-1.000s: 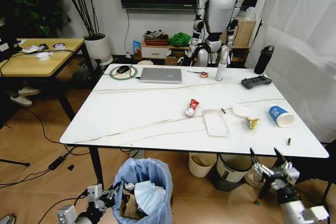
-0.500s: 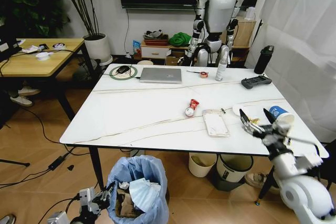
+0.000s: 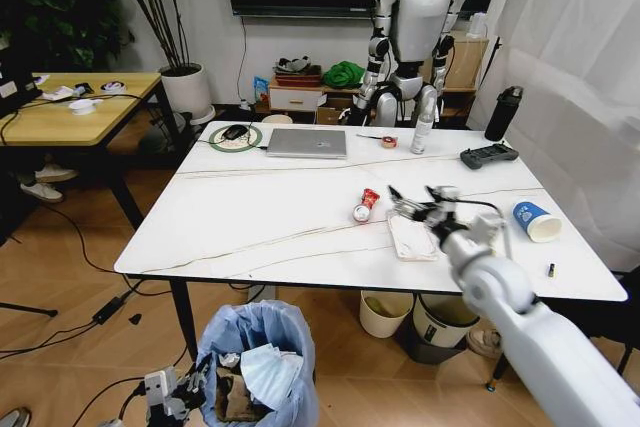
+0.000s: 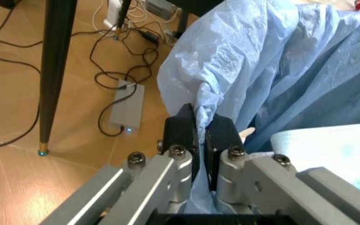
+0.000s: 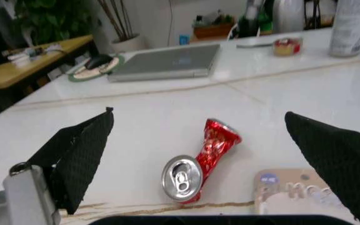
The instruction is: Pick up the trash bin and place the trash from the table into it.
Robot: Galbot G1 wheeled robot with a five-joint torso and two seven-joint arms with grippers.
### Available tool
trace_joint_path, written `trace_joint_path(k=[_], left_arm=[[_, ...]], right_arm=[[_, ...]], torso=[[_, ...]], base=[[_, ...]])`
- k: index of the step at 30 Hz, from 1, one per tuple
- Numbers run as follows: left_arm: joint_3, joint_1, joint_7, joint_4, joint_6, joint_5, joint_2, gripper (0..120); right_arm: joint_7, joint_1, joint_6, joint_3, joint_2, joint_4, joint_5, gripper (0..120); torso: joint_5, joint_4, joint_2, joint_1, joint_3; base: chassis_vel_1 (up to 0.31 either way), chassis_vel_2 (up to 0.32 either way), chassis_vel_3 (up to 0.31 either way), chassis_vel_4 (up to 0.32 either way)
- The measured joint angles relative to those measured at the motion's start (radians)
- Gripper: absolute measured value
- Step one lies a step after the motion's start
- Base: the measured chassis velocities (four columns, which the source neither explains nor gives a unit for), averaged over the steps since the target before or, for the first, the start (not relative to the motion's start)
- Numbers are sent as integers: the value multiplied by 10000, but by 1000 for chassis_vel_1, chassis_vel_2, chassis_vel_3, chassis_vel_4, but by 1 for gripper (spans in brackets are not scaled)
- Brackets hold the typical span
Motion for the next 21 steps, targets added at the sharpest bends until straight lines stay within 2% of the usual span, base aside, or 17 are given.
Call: trace_joint_path(k=[5, 9, 14, 21], left_arm=[[99, -137, -84, 20, 94, 10, -110, 0], [116, -177, -105, -15, 121, 0, -114, 0], [61, -223, -119, -16, 128, -52, -62, 0], [26, -221, -124, -26, 131, -70, -23, 0]], right_arm=[[75, 995, -449, -643, 1314, -1730, -977, 100], [99, 1376, -583, -823, 1752, -2333, -1239, 100], [100, 1711, -683, -980, 2047, -3010, -1703, 100], [46, 1658, -817, -987, 1962, -3303, -2196, 100]], torso=[[-1, -2, -1, 0, 0], [-2, 1, 0, 0, -1], [-2, -1, 0, 0, -1], [-1, -4, 1, -1, -1]], base=[[0, 0, 0, 0], [0, 0, 0, 0], [0, 0, 0, 0], [0, 0, 0, 0]])
